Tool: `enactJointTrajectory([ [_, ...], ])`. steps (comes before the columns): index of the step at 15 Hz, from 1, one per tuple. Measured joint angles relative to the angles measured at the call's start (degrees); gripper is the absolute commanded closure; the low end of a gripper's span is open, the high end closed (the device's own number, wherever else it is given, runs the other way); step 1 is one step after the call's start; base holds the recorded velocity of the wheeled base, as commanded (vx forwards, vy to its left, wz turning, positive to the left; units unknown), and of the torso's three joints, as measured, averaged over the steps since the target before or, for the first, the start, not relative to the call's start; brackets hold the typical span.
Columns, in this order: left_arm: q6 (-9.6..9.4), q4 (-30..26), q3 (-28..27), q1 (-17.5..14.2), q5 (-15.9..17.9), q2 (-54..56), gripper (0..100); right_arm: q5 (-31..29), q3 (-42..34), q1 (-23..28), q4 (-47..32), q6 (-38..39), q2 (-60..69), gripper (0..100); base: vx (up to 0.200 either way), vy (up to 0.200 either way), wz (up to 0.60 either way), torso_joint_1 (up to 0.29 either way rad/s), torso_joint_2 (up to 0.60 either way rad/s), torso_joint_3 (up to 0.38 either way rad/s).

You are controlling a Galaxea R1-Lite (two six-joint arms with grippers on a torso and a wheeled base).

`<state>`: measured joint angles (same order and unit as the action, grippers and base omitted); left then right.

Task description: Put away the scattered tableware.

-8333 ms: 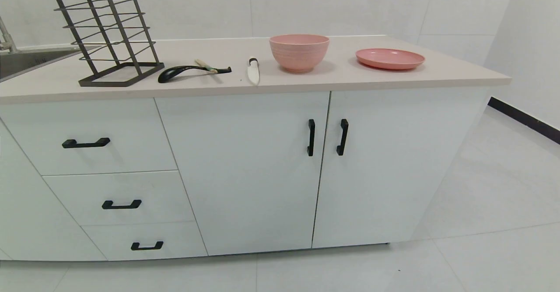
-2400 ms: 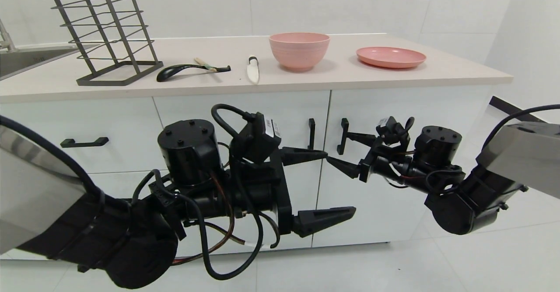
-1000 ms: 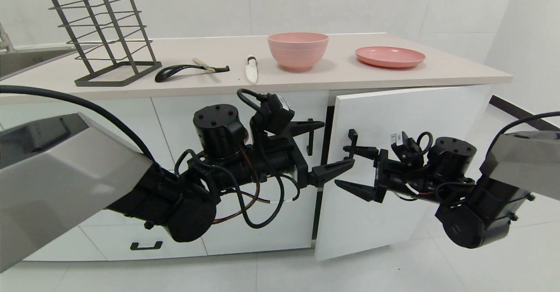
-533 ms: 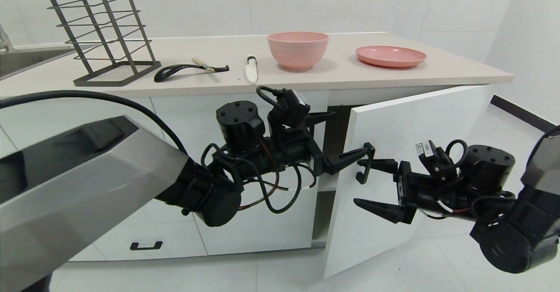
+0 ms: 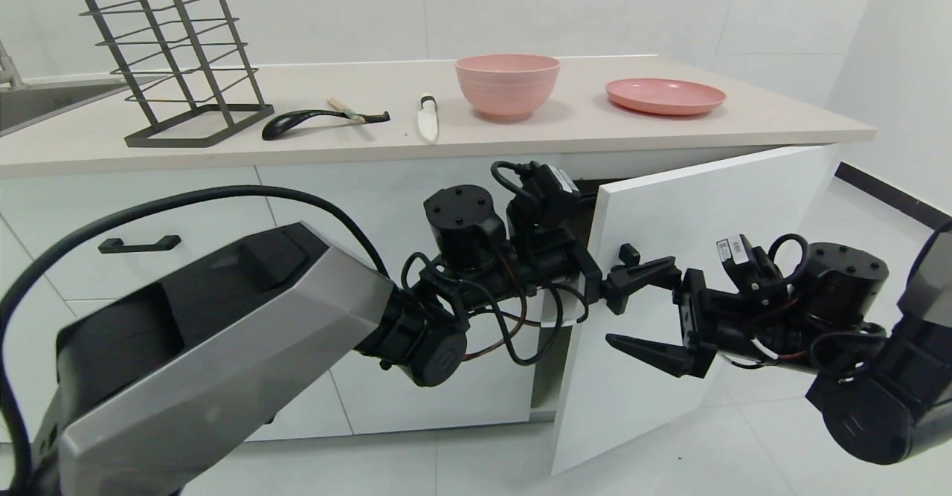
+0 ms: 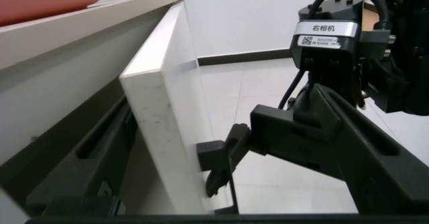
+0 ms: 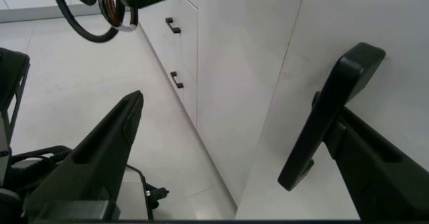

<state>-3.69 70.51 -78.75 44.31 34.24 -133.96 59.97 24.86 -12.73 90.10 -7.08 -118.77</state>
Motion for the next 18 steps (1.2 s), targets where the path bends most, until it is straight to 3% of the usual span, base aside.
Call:
enactJointTrajectory([
  [9,0.09,0.8,-0.7,0.5,-0.1,-1.0,0,-0.2,-1.2,7.2,0.1,-1.3,-0.6,0,0.0,0.0,0.0,0.0,0.0,0.0],
  [11,0.17,0.8,-0.5,0.6,-1.1,-1.0,0,-0.4,-4.3,8.4,-0.1,-2.0,-0.1,0,0.0,0.0,0.0,0.0,0.0,0.0],
  [15,0.61,0.6,-0.1,1.5,-7.7,-1.0,0,-3.4,-15.3,9.4,-0.2,-3.3,7.4,0,0.0,0.0,0.0,0.0,0.0,0.0],
  [18,0.15,2.2,1.0,2.2,-7.9,-1.0,0,-8.2,-21.7,9.6,-0.9,-3.4,18.1,0,0.0,0.0,0.0,0.0,0.0,0.0],
])
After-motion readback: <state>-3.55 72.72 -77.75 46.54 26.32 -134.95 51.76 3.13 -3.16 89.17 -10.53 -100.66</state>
